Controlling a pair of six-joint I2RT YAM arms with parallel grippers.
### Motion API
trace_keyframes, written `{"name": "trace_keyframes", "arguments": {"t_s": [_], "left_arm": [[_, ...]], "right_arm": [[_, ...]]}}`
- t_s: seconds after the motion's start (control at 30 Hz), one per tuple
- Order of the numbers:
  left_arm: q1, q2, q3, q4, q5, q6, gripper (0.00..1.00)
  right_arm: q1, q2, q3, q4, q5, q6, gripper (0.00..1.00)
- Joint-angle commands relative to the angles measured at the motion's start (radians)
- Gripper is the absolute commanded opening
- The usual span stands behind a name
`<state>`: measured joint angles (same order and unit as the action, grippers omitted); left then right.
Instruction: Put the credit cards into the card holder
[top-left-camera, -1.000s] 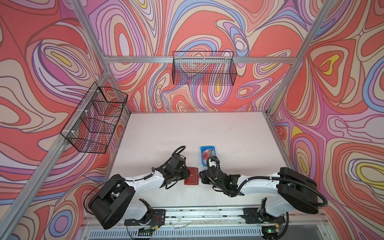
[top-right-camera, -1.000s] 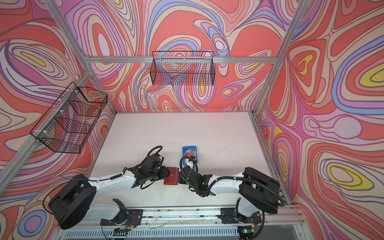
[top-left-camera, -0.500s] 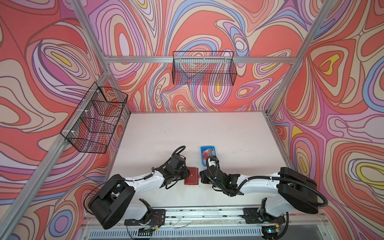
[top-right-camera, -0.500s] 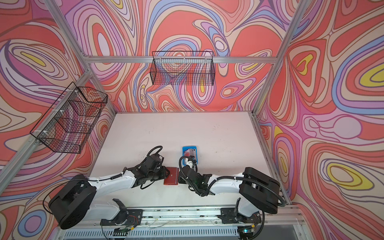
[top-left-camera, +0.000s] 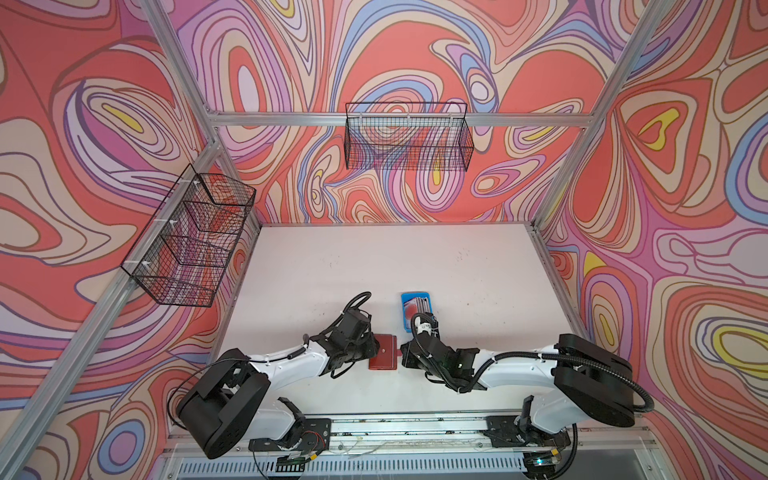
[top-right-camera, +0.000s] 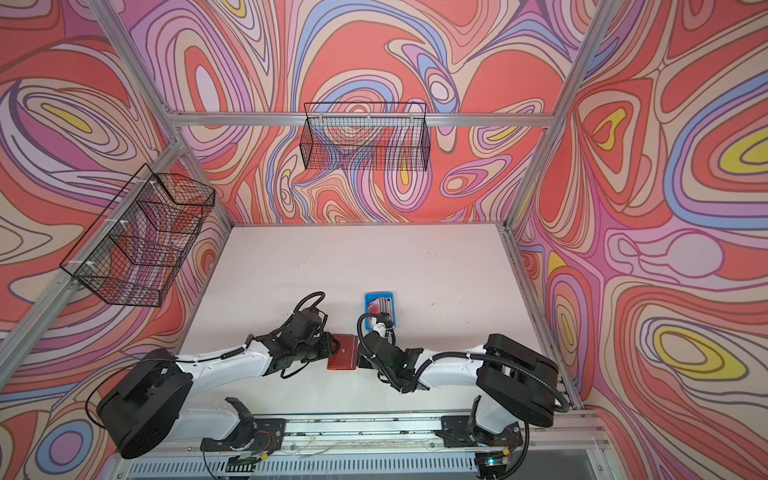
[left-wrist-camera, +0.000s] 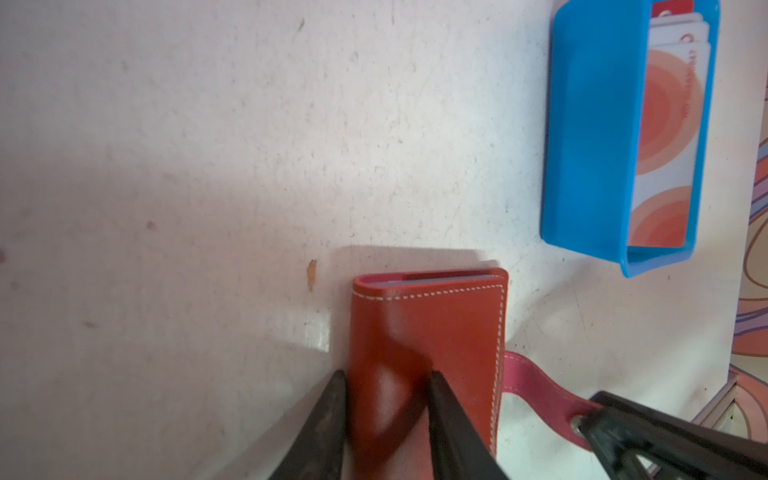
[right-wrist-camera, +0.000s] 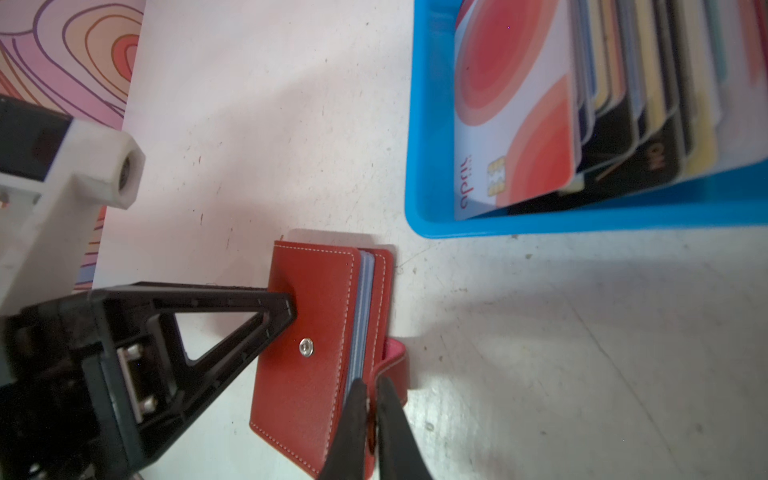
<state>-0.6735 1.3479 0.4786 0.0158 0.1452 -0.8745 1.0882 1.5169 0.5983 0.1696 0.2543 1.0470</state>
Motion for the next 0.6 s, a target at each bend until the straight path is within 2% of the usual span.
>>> {"name": "trace_keyframes", "arguments": {"t_s": [0.0,0.1,0.23,0.43,0.57], "left_arm": [[-0.005,0.005,-0.036,-0.103,-0.019,-0.015,0.35],[-0.005,0.003,-0.035,-0.103,-0.016,-0.015,0.35],[-0.005,0.002,-0.035,-0.104,-0.019,-0.015,0.35],[-0.005,0.004,-0.035,-0.103,-0.018,-0.017,0.35],[-0.005,0.006,-0.035,-0.101,-0.019,-0.019,0.35]], "right_arm": [[0.004,0.001,0.001,-0.007,0.017,0.013,0.01],[0.004,-0.007,0.001,-0.01,0.019,0.011,0.02],[0.004,-0.024,-0.001,-0.019,0.025,0.011,0.11],[0.004,-0.045,-0.012,-0.025,0.031,0.014,0.11],[0.004,-0.041,-0.013,-0.022,0.03,0.018,0.07]]}}
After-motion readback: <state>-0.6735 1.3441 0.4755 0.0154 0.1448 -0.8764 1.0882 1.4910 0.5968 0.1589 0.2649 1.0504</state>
